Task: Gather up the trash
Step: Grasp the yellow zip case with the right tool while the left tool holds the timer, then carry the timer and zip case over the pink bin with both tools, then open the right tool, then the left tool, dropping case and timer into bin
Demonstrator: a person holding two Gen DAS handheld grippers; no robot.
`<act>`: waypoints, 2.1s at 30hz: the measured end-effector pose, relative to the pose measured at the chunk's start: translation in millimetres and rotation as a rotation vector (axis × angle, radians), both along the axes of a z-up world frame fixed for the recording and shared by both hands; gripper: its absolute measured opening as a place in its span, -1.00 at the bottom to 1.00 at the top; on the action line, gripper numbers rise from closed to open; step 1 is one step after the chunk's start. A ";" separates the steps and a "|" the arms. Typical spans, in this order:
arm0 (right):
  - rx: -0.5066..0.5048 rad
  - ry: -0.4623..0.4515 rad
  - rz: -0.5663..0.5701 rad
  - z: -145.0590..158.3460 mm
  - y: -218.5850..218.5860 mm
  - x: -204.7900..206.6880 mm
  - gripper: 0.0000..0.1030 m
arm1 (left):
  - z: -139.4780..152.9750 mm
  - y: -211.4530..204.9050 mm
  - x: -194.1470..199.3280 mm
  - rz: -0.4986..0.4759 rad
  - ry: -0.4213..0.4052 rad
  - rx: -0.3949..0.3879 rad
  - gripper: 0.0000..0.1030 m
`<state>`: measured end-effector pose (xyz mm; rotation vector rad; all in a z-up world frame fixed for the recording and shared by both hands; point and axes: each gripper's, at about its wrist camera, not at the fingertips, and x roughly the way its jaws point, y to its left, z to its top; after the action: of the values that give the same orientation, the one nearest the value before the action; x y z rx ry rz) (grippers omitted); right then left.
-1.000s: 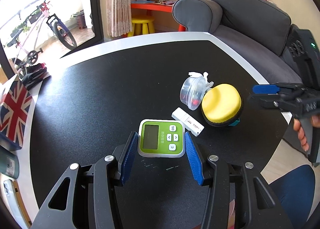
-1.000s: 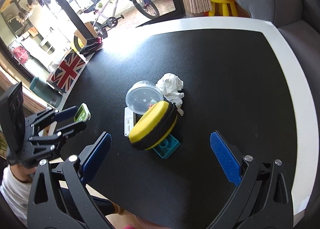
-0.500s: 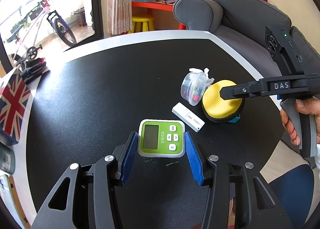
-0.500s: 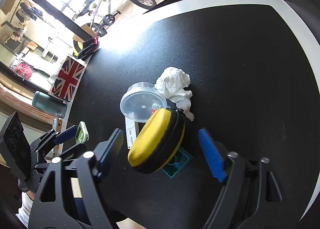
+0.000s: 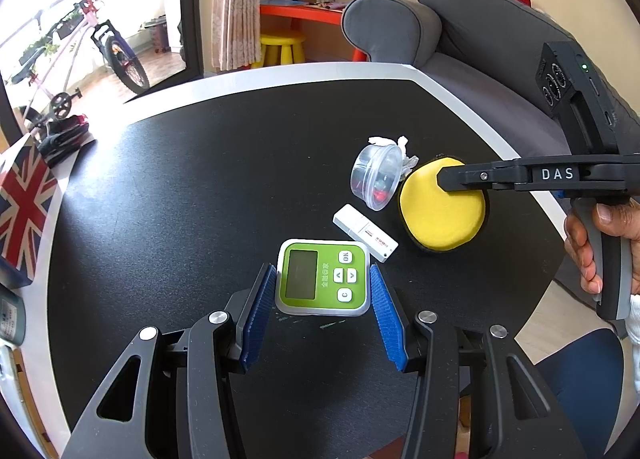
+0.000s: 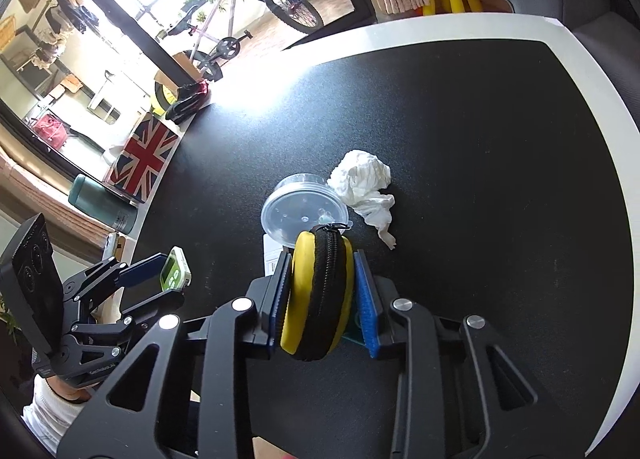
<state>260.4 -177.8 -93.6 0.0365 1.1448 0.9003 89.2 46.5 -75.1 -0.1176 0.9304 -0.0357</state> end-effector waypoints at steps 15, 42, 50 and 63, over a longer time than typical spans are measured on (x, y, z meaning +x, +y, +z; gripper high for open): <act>-0.067 -0.206 0.036 43.9 -23.6 -51.2 -0.41 | 26.3 -19.0 -28.5 -0.025 -0.040 -0.002 -0.08; -0.113 -0.244 0.130 37.5 -95.0 -185.8 -0.41 | 16.7 -74.8 -128.9 -0.065 -0.016 -0.088 -0.08; -0.121 -0.196 0.143 18.8 -99.7 -201.7 -0.41 | 1.3 -87.6 -145.5 -0.075 0.019 -0.117 -0.08; -0.101 -0.184 0.151 20.1 -96.7 -201.8 0.50 | 4.8 -88.7 -146.4 -0.080 0.011 -0.119 -0.08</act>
<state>58.6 -274.5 -73.6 -0.2135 1.0288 0.9571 -57.1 -42.2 -70.3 -0.1907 0.9441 -0.1643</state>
